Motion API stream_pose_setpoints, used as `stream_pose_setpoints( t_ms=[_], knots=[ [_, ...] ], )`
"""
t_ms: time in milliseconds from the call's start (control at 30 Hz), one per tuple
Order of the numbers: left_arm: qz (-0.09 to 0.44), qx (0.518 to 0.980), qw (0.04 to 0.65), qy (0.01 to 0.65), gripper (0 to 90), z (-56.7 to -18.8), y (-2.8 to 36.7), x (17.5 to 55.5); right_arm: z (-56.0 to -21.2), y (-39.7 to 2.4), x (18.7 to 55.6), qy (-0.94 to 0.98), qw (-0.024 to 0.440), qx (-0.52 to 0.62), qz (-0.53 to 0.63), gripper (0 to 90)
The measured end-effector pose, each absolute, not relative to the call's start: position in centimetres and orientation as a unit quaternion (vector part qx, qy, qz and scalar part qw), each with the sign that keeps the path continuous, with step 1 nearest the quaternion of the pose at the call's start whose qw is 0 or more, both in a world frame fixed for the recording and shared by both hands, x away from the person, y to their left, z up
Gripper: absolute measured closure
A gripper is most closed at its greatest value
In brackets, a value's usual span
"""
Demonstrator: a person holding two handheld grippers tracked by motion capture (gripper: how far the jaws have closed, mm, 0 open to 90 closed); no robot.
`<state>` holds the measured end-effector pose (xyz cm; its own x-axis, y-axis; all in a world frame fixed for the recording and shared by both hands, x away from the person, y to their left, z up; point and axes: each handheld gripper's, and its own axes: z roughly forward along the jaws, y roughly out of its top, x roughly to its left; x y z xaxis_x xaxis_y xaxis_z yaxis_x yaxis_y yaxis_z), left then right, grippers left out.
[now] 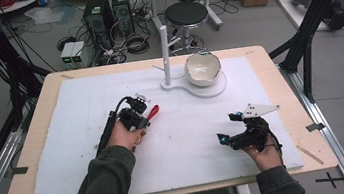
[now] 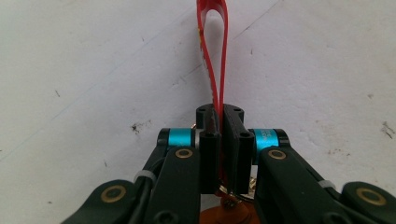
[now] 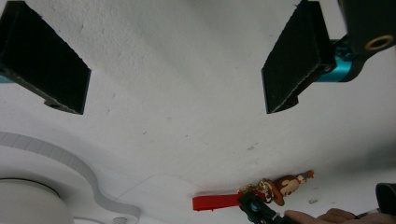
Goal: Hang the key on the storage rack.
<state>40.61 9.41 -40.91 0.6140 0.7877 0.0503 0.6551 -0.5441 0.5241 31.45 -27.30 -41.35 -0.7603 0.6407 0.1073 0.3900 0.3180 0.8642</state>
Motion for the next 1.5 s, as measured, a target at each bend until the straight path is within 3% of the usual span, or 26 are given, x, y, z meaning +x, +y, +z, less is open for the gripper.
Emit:
stream_pose_setpoints(
  t_ms=[1500],
  knots=[
    [0.151, 0.839, 0.329, 0.407, 85.4, -39.1, 11.4, 37.7, -41.3, -27.3, 31.4, 0.801, 0.130, 0.325, 0.486, 6.9]
  ],
)
